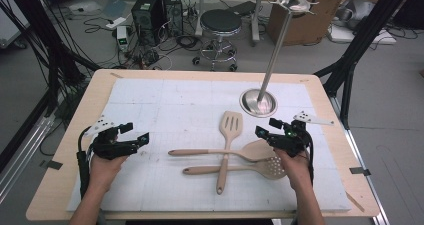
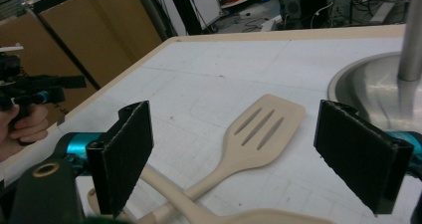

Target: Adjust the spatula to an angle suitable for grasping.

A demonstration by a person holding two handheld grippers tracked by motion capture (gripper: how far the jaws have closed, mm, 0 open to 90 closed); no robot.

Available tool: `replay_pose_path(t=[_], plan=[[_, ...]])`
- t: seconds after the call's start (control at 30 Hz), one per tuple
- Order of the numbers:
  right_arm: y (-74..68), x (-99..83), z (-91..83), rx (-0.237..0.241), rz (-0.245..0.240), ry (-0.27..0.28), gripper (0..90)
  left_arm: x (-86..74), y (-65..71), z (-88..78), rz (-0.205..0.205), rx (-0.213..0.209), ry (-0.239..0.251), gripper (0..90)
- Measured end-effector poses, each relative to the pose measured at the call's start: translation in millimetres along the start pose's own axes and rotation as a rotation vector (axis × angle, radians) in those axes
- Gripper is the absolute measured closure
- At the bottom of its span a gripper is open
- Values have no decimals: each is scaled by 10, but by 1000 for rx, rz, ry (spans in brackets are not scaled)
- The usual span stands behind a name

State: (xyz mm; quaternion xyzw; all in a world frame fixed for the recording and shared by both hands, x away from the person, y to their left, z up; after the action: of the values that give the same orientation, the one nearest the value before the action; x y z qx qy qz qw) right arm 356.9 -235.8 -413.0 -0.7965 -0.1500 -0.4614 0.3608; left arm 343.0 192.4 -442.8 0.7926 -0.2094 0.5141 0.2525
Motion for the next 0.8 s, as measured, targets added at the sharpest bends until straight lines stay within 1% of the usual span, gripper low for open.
replay_pose_path(t=[0.1,0.13,0.17,0.2,0.23,0.27,0.33,0.37,0.43,0.5,0.6,0.63,0.67,0.73,0.8], plan=[[-63,-4,50,18,-11,-23,158,-25,9,12,5,-1,-11,164],[-85,-5,64,25,-13,-28,187,-25,7,9,3,4,-5,164],[-104,-5,81,38,-19,-34,247,-25,6,5,1,4,-3,164],[-114,-5,93,38,-18,-38,327,-28,1,-1,0,4,-3,164],[-139,-11,111,52,-18,-53,413,-28,1,-1,0,4,-3,165],[-160,-15,124,64,-22,-60,461,-34,-13,-7,-4,10,1,165],[-213,-27,161,97,-36,-74,555,-44,-23,-7,-9,9,0,166],[-252,-41,177,123,-33,-90,596,-44,-23,-7,-9,9,0,167],[-343,-57,220,169,-48,-98,690,-61,-30,-3,-8,8,-7,167],[-422,-76,266,203,-60,-107,783,-68,-27,2,-5,8,-10,168],[-518,-113,346,226,-77,-143,899,-72,-8,12,0,0,-13,169],[-518,-113,346,226,-77,-143,899,-71,-4,18,4,0,-12,169],[-588,-153,409,240,-91,-182,899,-72,5,22,3,-7,-12,170],[-659,-197,472,253,-106,-220,899,-71,10,24,1,-6,-10,176],[-732,-256,550,268,-107,-266,899,-62,24,19,-1,-9,-3,182]])
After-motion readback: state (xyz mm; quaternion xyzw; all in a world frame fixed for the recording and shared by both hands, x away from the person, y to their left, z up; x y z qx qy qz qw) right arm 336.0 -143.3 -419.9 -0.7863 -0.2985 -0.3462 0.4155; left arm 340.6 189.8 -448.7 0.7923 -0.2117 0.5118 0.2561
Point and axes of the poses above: each handheld gripper's, and its own axes: z roughly forward along the jaws, x roughly out of its top, y roughly to its right, the point moved 7 cm from there along z, roughly forward along the jaws, and after that the axes turned 4 degrees about z, right-handed, at the moved point
